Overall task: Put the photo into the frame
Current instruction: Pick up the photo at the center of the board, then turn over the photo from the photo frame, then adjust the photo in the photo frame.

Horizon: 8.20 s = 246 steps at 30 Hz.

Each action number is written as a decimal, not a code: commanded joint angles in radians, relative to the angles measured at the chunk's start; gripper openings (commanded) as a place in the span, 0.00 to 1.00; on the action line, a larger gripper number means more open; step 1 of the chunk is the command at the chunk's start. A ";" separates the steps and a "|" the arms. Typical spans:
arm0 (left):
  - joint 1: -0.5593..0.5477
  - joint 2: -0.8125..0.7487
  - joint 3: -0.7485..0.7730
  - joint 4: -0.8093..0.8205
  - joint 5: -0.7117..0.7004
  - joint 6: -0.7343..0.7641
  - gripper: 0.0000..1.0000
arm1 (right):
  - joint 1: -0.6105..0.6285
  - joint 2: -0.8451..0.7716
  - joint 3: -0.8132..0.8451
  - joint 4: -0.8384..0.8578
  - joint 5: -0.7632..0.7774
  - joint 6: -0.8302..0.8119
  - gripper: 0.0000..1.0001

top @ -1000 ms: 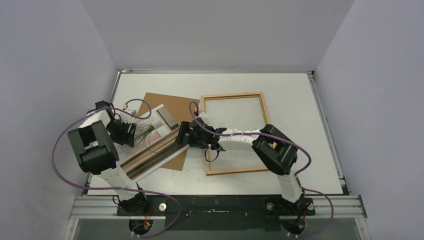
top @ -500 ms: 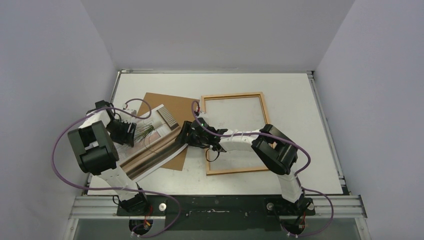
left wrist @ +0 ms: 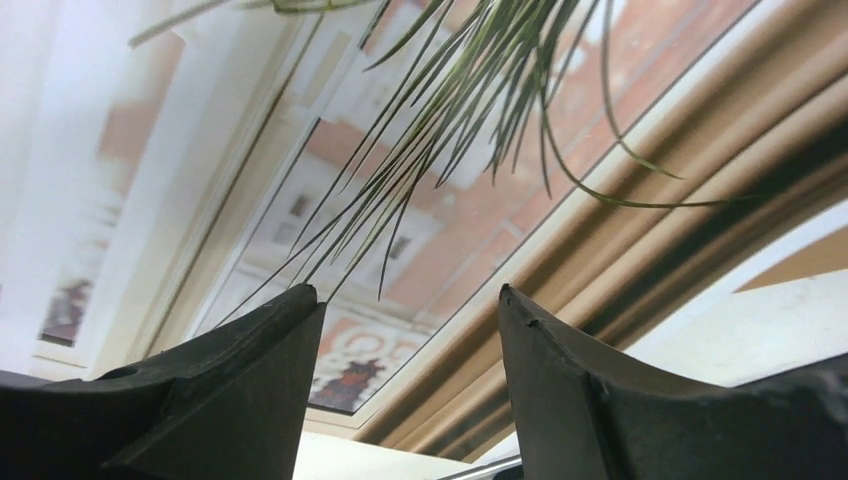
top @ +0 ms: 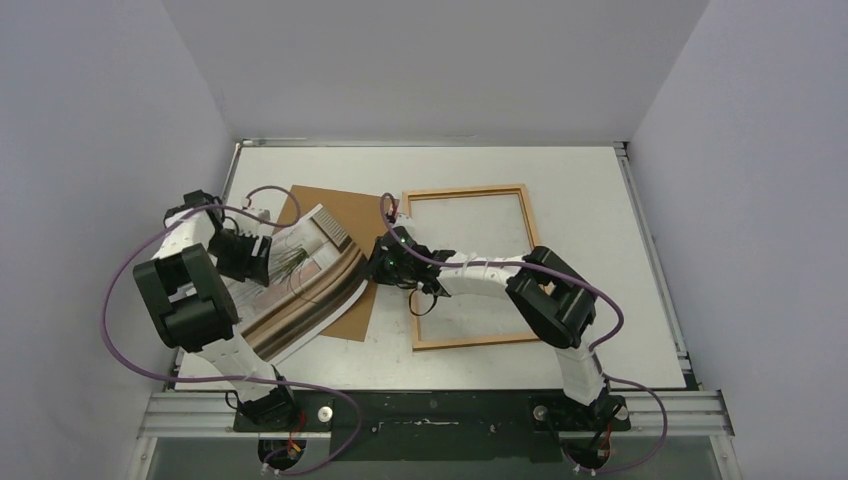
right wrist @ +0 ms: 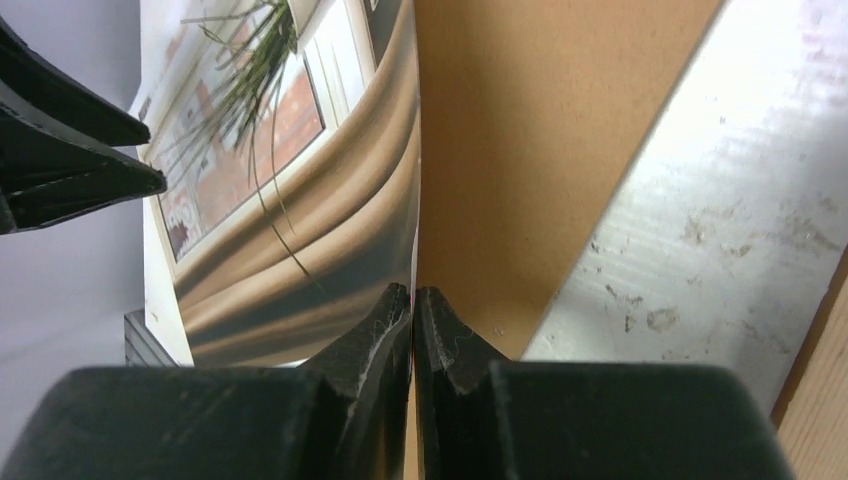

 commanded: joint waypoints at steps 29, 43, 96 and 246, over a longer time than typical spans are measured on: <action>-0.013 -0.082 0.421 -0.222 0.337 -0.332 0.92 | 0.347 -0.695 0.268 -0.448 0.759 -1.485 0.05; -0.016 -0.086 0.391 -0.208 0.350 -0.333 0.92 | 0.631 -0.490 0.047 -0.688 0.797 -1.341 0.05; -0.230 -0.104 0.318 -0.178 0.328 -0.367 0.91 | 0.604 -1.082 -0.745 -0.608 0.637 0.620 0.91; -0.328 0.043 -0.006 0.206 -0.078 -0.243 0.83 | 0.422 -0.496 -0.660 0.054 0.408 0.553 0.95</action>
